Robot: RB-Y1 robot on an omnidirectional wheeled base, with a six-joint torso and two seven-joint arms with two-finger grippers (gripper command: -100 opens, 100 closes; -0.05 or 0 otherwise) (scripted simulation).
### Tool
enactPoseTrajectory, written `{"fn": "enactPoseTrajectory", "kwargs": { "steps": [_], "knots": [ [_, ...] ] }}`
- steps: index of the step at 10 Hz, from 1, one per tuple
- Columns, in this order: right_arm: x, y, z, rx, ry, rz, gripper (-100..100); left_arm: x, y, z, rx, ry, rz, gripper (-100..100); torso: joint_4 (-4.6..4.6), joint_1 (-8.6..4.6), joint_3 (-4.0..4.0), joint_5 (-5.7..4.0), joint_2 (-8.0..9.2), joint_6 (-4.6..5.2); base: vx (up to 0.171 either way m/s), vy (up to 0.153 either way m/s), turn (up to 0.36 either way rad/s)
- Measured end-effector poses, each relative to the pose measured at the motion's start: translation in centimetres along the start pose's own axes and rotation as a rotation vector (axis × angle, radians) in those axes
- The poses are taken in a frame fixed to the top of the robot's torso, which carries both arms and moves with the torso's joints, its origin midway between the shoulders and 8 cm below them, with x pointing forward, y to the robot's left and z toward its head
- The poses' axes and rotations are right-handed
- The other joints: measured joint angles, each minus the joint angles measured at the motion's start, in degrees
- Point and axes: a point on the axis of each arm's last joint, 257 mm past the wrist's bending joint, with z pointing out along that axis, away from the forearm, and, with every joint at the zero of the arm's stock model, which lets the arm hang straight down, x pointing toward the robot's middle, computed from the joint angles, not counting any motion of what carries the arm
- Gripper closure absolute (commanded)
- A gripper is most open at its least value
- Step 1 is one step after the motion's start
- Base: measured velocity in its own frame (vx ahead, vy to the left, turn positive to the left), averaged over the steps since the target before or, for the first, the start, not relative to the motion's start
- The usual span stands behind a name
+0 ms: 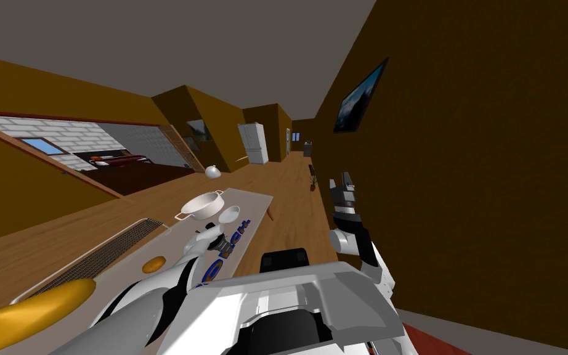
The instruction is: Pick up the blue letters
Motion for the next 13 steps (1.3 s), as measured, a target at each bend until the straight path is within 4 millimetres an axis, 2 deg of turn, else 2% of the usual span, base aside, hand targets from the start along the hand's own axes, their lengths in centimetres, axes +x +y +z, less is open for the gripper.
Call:
{"fn": "enactPoseTrajectory", "kwargs": {
  "steps": [4, 5, 6, 9, 13],
  "knots": [
    [0.0, 0.0, 0.0, 0.0, 0.0, 0.0, 0, 0.0, 0.0, 0.0, -0.001, 0.0, -0.001, 100, -0.09, -0.15, -0.19, -0.05, -0.3, 0.03, -0.001, 0.001, 0.0],
    [0.0, 0.0, 0.0, 0.0, 0.0, 0.0, 0, 0.0, 0.0, 0.0, -0.001, 0.0, -0.001, 0, -0.09, -0.16, -0.19, -0.05, -0.3, 0.03, 0.0, 0.0, 0.0],
    [0.0, 0.0, 0.0, 0.0, 0.0, 0.0, 0, 0.0, 0.0, 0.0, -0.001, 0.0, -0.001, 100, -0.09, -0.16, -0.19, -0.05, -0.31, 0.03, 0.072, -0.018, 0.205],
    [0.0, 0.0, 0.0, 0.0, 0.0, 0.0, 0, -0.3, -0.4, -0.4, 0.006, 0.001, 0.069, 100, -0.18, -0.58, -0.57, -0.17, -1.02, -0.03, 0.184, -0.097, 0.329],
    [0.0, 0.0, 0.0, 0.0, 0.0, 0.0, 0, -0.2, -0.8, -1.2, 0.012, 0.009, 0.184, 100, -0.16, -0.6, -0.51, -0.2, -0.91, -0.06, 0.142, -0.099, 0.311]
  ]
}}
